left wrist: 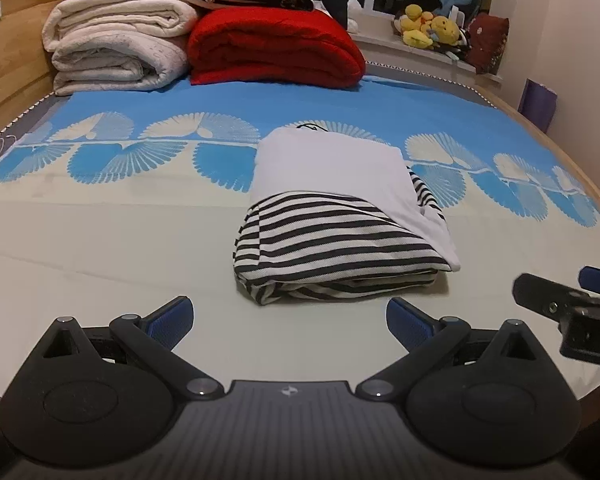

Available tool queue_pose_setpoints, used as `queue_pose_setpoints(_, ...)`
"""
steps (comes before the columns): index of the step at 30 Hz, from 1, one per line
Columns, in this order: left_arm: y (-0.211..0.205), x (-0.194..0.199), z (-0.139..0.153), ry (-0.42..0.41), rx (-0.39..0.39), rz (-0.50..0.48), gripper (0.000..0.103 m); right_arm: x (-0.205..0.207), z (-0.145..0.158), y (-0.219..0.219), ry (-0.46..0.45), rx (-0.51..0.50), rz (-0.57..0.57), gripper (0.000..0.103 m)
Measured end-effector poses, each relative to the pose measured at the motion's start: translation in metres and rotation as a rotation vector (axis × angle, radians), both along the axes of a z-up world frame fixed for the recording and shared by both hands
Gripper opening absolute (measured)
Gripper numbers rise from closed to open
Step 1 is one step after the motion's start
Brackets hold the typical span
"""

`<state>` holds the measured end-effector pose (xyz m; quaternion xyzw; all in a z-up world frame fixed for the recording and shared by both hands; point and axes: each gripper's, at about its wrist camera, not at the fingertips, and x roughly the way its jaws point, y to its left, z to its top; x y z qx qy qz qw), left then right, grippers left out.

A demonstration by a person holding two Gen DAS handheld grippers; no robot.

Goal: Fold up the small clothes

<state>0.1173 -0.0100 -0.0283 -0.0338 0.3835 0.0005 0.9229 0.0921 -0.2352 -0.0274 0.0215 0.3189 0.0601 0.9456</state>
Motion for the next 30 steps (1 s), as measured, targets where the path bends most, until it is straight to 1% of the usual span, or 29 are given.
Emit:
queue_pose_setpoints(18, -0.0067, 0.0017, -0.0035, -0.004, 0.012, -0.021, 0.103, 0.0064, -0.0042, 0.0062, 0.013, 0.014, 0.028, 0.1)
queue_pose_setpoints(30, -0.0063, 0.0004, -0.0023, -0.008, -0.001, -0.026, 0.103, 0.0048, -0.0046, 0.0087, 0.011, -0.003, 0.043, 0.1)
